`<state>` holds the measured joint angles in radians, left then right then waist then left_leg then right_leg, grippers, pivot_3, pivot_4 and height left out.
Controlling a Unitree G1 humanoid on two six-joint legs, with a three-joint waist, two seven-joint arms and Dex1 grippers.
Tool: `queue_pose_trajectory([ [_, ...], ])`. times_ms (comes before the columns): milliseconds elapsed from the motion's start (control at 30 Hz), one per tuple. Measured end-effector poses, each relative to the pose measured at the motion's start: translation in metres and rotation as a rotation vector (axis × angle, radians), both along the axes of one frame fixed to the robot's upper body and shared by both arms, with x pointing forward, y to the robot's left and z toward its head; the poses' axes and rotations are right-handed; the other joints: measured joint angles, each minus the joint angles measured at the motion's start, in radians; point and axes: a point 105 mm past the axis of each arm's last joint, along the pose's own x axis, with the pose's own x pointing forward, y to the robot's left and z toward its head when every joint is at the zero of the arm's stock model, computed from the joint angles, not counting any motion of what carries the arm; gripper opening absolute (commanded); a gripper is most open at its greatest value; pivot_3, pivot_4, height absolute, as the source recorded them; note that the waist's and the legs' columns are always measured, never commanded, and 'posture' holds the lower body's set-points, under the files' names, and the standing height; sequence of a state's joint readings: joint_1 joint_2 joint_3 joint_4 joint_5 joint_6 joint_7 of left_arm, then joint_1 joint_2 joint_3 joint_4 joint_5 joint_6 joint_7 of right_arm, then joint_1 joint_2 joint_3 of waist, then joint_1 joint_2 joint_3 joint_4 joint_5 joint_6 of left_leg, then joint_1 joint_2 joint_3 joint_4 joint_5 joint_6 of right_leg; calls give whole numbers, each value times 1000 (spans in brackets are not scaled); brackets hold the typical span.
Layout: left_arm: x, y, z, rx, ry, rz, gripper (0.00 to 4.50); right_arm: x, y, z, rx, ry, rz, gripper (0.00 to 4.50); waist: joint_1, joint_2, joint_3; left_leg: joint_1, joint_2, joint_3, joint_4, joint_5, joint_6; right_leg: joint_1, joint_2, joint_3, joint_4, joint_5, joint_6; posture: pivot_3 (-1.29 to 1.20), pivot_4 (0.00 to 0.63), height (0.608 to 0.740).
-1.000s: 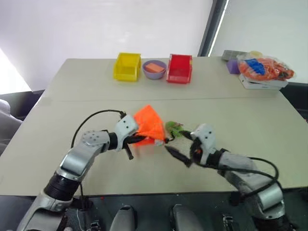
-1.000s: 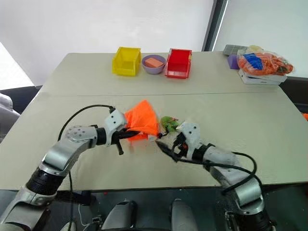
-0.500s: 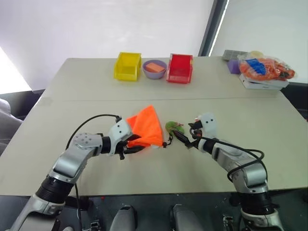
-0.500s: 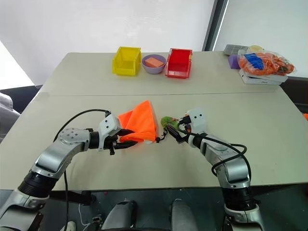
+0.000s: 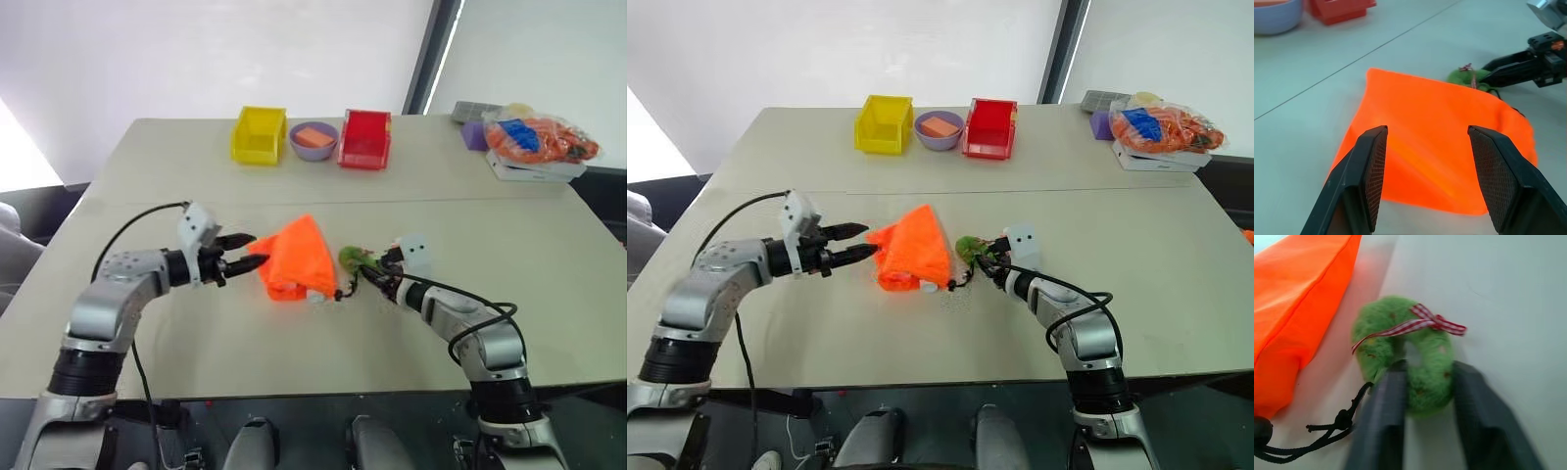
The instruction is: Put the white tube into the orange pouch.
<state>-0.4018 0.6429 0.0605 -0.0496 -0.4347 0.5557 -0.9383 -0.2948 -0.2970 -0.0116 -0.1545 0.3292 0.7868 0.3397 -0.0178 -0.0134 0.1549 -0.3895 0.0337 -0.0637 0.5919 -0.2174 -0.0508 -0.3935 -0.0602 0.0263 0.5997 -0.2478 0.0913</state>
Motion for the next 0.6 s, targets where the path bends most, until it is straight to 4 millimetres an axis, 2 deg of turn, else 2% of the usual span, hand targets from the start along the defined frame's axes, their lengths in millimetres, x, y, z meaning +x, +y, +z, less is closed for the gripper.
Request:
queue_pose_trajectory([
  [133,-1,2,-2,-9,21,-11,2795,-2,-7,1,15,-1,-26,29,3,0,0,0,0,0,0,0,0,0,0,0,0,0,0,0,150,740],
  [267,-1,1,-1,-20,21,-10,2795,-4,-21,10,45,-36,-74,29,2,0,0,0,0,0,0,0,0,0,0,0,0,0,0,0,150,740],
  [333,-1,-1,-2,-27,21,-10,2795,-3,-29,20,64,-75,-98,29,2,0,0,0,0,0,0,0,0,0,0,0,0,0,0,0,150,740],
  [433,0,-5,-2,-42,20,-10,2795,-3,-41,46,135,-166,-128,29,1,0,0,0,0,0,0,0,0,0,0,0,0,0,0,0,150,740],
  [600,1,-13,-2,-65,17,-27,2795,-9,-43,78,238,-267,-94,29,1,0,0,0,0,0,0,0,0,0,0,0,0,0,0,0,150,740],
])
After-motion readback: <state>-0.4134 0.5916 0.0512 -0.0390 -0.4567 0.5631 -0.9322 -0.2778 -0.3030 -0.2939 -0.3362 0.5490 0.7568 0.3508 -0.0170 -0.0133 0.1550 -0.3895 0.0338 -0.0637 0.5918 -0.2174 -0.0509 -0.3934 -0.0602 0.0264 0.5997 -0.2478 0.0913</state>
